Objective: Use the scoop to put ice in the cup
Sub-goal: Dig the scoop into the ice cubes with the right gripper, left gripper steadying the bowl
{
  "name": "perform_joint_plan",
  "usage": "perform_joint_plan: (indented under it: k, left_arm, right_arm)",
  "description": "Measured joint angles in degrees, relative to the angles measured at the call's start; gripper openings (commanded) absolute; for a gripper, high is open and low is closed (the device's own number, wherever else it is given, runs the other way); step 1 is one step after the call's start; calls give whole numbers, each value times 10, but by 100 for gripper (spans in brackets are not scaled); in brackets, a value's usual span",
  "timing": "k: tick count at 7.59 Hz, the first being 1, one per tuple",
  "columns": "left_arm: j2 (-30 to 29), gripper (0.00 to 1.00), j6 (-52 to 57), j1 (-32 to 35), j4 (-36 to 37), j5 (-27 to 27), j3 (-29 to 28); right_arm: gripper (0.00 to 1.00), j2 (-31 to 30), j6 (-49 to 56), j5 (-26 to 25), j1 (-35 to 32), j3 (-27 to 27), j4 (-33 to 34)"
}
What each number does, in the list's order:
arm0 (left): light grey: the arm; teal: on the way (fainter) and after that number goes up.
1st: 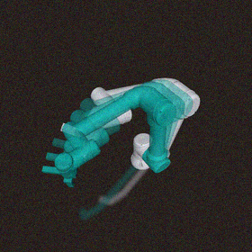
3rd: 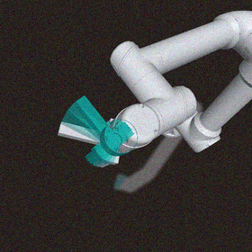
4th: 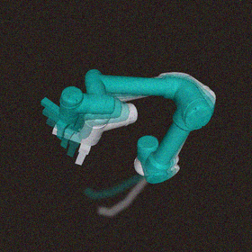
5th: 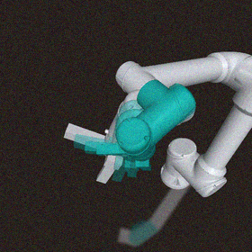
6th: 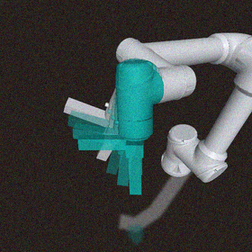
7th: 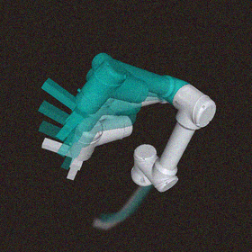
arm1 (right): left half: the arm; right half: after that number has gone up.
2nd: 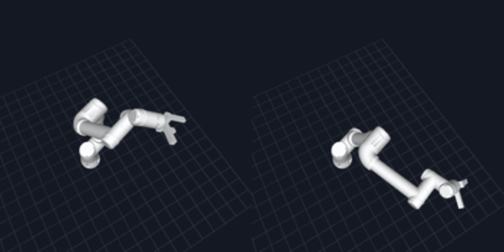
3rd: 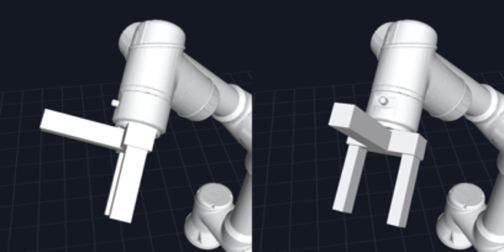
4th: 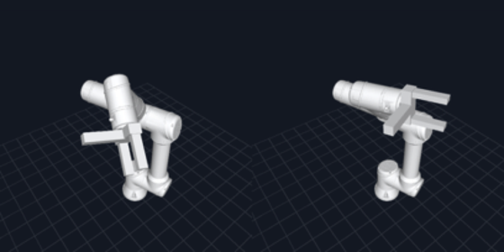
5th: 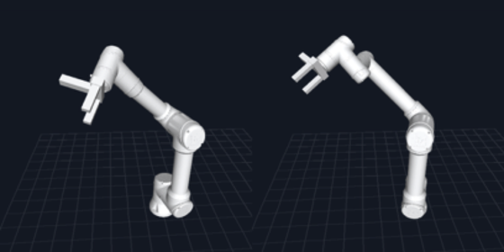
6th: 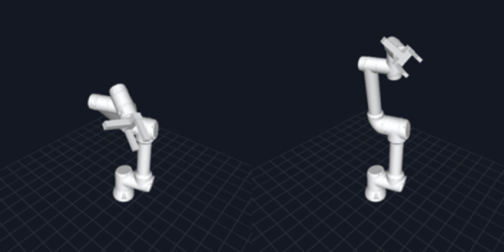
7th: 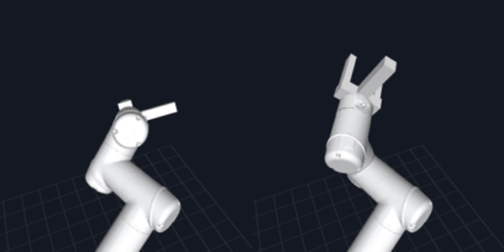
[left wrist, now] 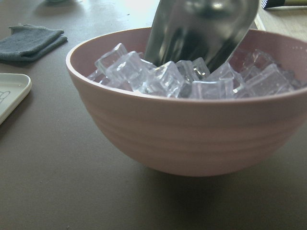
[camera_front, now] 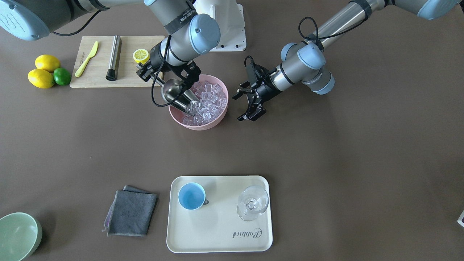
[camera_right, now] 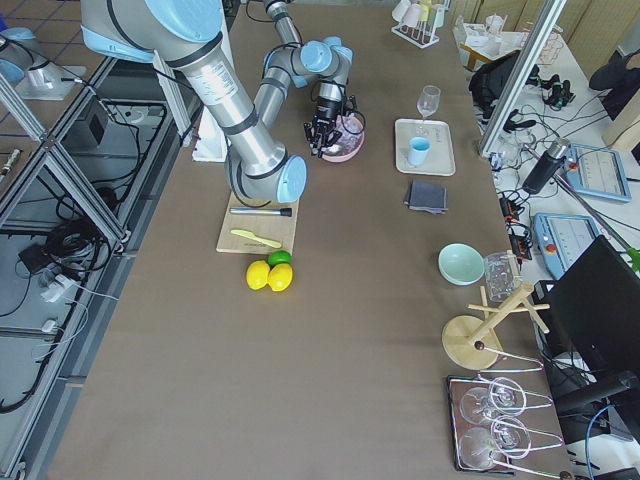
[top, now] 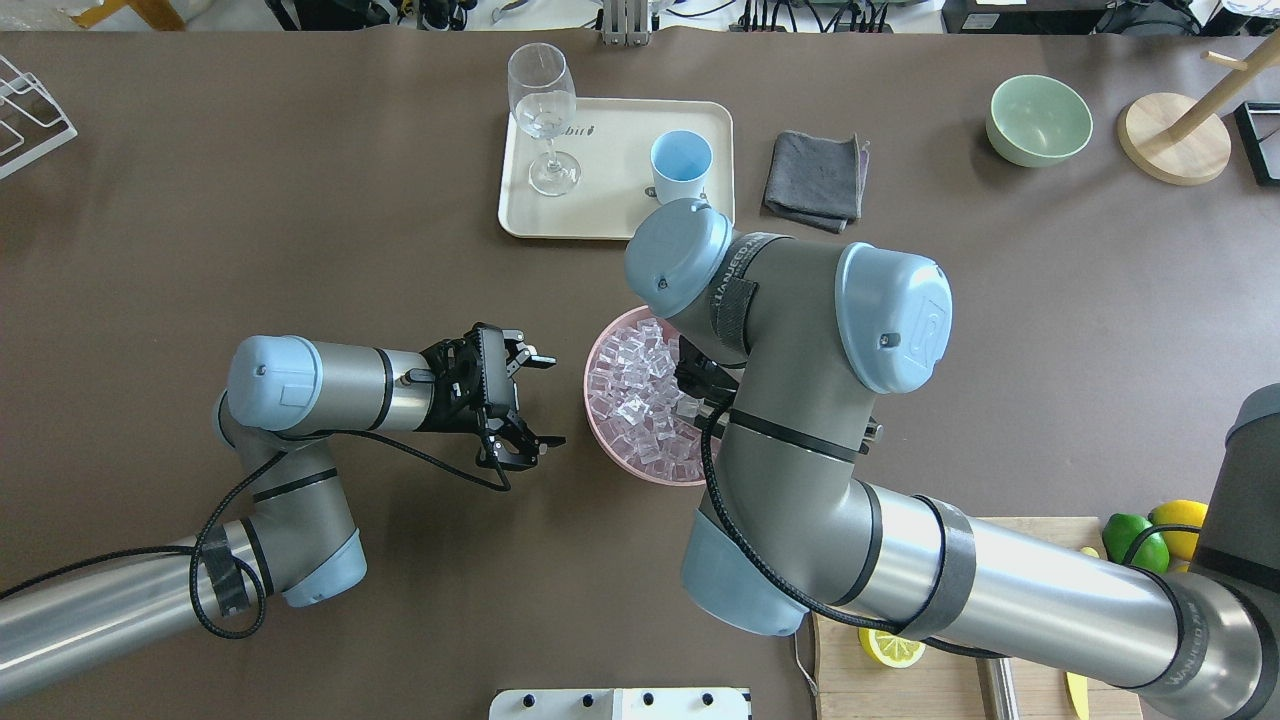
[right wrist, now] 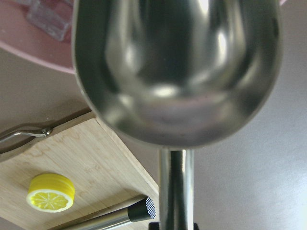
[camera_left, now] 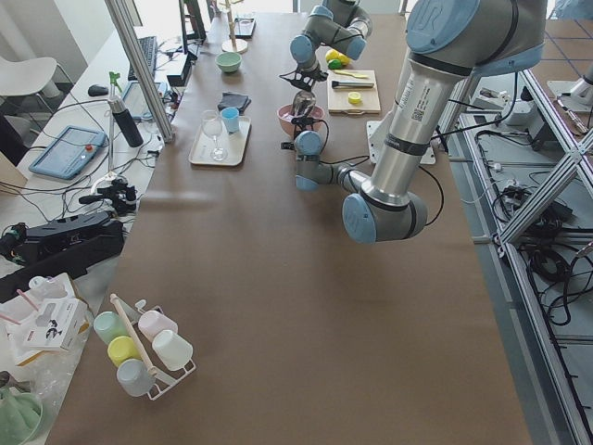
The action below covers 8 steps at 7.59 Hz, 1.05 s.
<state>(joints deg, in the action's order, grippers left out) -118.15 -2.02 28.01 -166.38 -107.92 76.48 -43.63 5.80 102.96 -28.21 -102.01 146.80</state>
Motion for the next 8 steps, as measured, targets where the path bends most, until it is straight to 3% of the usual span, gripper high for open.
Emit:
perform_joint_plan:
  k: [3, 8]
  left_arm:
    - [0, 98, 0, 0, 0, 0, 0]
    - [0, 98, 1, 0, 0, 0, 1]
  right_arm:
    - [0, -46, 0, 1, 0, -48, -71]
    - [0, -77, -1, 6, 0, -55, -147]
